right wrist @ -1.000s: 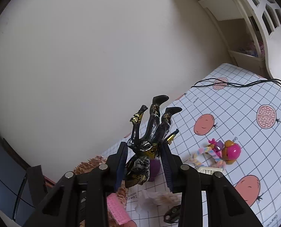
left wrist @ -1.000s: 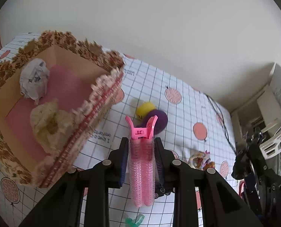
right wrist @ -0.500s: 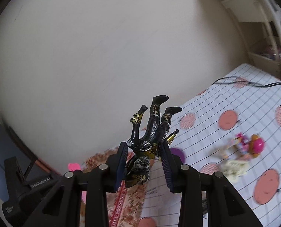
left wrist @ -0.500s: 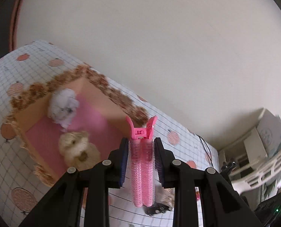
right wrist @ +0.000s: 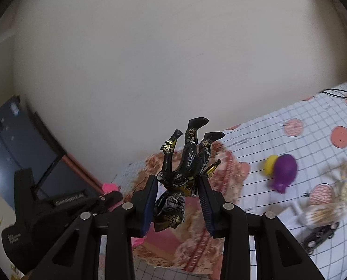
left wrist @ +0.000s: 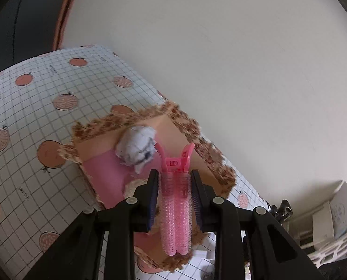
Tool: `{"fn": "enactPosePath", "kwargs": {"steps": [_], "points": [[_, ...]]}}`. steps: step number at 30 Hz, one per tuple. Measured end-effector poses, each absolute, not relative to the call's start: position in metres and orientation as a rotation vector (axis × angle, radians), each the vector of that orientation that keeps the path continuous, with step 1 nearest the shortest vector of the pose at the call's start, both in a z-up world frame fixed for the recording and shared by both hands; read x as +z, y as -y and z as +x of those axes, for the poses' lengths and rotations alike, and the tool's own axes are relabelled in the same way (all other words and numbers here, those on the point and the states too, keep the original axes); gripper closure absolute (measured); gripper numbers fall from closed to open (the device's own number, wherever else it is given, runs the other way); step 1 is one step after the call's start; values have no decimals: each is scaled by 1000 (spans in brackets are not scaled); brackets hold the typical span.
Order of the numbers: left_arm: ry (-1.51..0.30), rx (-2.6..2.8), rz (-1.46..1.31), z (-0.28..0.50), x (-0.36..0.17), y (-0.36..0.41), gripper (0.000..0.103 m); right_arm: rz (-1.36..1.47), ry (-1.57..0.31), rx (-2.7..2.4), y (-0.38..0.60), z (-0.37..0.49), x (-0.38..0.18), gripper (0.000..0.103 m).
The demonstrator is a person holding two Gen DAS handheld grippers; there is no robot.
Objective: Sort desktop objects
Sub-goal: 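Lift the roller and figure and carry both over the pink box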
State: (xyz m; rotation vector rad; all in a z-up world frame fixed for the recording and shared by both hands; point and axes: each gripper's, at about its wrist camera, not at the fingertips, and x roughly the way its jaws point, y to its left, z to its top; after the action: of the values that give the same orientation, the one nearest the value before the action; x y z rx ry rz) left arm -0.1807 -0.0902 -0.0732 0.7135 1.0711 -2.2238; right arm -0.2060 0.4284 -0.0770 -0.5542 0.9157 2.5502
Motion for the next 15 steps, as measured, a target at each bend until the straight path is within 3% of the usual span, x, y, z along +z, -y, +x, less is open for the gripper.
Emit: {"fn": "enactPosePath", "kwargs": {"steps": [15], "points": [[-1087, -2120, 825, -176, -100, 116, 75, -775, -874, 2570, -406, -247, -105, 65]]}}
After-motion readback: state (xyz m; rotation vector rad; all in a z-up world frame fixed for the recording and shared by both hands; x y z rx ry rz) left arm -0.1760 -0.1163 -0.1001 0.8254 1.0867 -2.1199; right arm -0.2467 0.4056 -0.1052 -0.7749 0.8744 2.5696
